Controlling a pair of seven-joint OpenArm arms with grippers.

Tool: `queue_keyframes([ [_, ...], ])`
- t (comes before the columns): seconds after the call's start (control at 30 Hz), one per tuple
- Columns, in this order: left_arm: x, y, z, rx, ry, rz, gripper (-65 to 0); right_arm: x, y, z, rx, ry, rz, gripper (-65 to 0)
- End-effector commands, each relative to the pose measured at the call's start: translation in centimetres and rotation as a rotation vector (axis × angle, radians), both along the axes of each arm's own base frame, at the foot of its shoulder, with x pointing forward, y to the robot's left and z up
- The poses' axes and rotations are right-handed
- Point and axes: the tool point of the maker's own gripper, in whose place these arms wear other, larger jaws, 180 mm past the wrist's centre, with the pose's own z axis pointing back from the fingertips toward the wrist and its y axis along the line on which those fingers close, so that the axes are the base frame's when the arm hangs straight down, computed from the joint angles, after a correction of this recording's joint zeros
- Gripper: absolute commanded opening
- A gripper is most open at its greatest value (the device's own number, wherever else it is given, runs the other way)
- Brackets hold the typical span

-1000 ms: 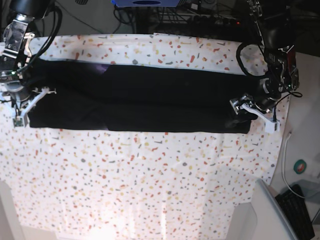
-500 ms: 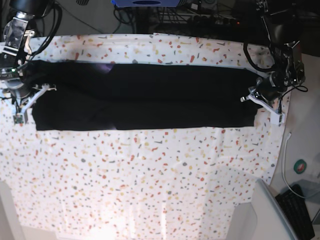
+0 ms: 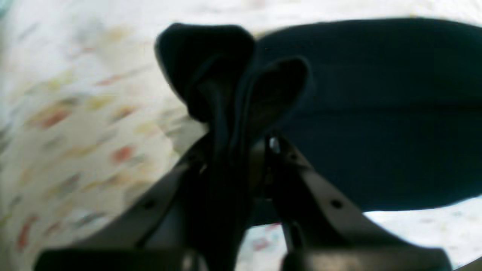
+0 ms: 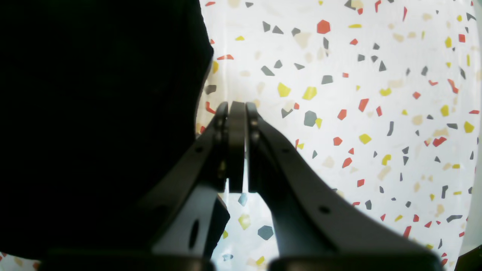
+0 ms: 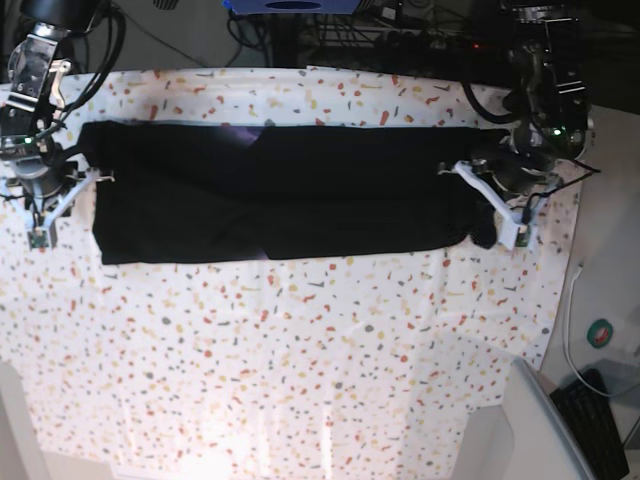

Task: Layout the t-shirt on the table in an organized manner, then fold the t-shirt properly
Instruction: 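Grasp the strip end with the left gripper and fold it toward the middle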

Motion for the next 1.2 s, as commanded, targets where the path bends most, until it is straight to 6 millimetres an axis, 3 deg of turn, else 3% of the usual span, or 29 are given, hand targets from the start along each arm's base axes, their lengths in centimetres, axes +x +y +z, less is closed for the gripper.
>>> queue_keyframes([
  [0.0, 0.5, -1.2, 0.5, 0.003, -0.027, -0.027, -65.0, 1.2, -0.5, 1.4, -0.020, -0.053, 0.003, -65.0],
  [0.17, 0.5, -6.3, -0.6, 0.023, -0.003, -0.104, -65.0, 1.1, -0.7, 1.4, -0.022, -0.053, -0.003, -65.0],
  [0.23, 1.4, -8.3, -0.2, 0.017, -0.020, -0.133, -65.0, 1.0, -0.7, 1.4, -0.022, -0.052, -0.003, -65.0],
  [0.4, 2.2, -12.1, -1.5, -0.026, 0.013, -0.181, -65.0, 1.0, -0.7, 1.4, -0.022, -0.050, -0.003, -65.0],
  [0.57, 3.3, -13.6, -2.1, -0.065, 0.027, -0.191, -65.0, 1.0, -0.7, 1.4, -0.022, -0.050, -0.003, -65.0],
  [0.83, 4.6, -13.8, -1.7, -0.067, 0.010, -0.192, -65.0, 1.1, -0.7, 1.5, -0.020, -0.054, -0.003, -65.0],
  [1.17, 5.4, -16.9, -0.6, -0.076, -0.016, -0.213, -65.0, 1.2, -0.6, 1.5, -0.019, -0.055, 0.001, -65.0],
])
